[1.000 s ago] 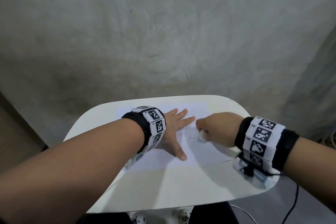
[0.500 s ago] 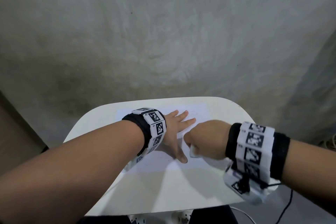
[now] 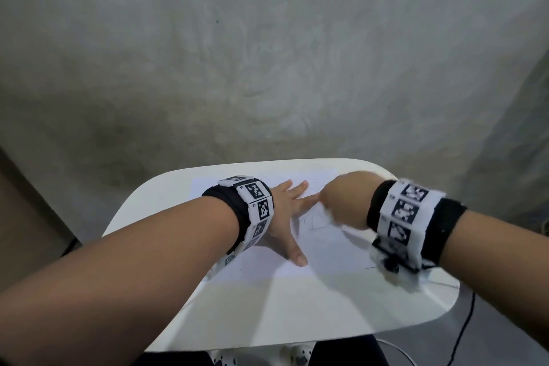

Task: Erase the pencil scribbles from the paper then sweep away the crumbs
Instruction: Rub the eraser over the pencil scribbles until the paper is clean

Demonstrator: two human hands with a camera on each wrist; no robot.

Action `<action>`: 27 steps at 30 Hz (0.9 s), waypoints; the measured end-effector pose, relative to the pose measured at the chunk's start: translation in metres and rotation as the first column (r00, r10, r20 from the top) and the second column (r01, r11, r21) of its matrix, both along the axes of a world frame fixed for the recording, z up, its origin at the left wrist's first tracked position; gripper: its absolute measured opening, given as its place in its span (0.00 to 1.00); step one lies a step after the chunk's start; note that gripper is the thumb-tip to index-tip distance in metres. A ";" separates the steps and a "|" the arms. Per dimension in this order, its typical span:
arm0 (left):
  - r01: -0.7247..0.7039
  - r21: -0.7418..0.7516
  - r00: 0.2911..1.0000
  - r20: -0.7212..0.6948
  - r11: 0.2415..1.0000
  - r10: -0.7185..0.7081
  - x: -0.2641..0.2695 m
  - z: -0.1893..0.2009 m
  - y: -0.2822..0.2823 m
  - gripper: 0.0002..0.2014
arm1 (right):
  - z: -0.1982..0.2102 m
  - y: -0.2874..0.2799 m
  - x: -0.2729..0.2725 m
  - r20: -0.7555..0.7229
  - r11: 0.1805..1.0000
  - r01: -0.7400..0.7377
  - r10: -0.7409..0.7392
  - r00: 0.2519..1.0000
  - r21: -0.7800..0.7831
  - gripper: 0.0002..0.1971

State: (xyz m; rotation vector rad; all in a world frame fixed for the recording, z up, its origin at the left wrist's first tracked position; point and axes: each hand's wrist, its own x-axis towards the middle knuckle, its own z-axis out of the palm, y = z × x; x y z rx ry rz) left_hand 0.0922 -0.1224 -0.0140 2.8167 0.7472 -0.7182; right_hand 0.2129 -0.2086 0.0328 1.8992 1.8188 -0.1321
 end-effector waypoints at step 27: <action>-0.020 -0.010 1.000 0.011 1.000 0.020 -0.001 0.006 -0.005 0.63 | -0.006 0.011 -0.004 0.006 0.999 -0.050 0.050 0.999 0.017 0.13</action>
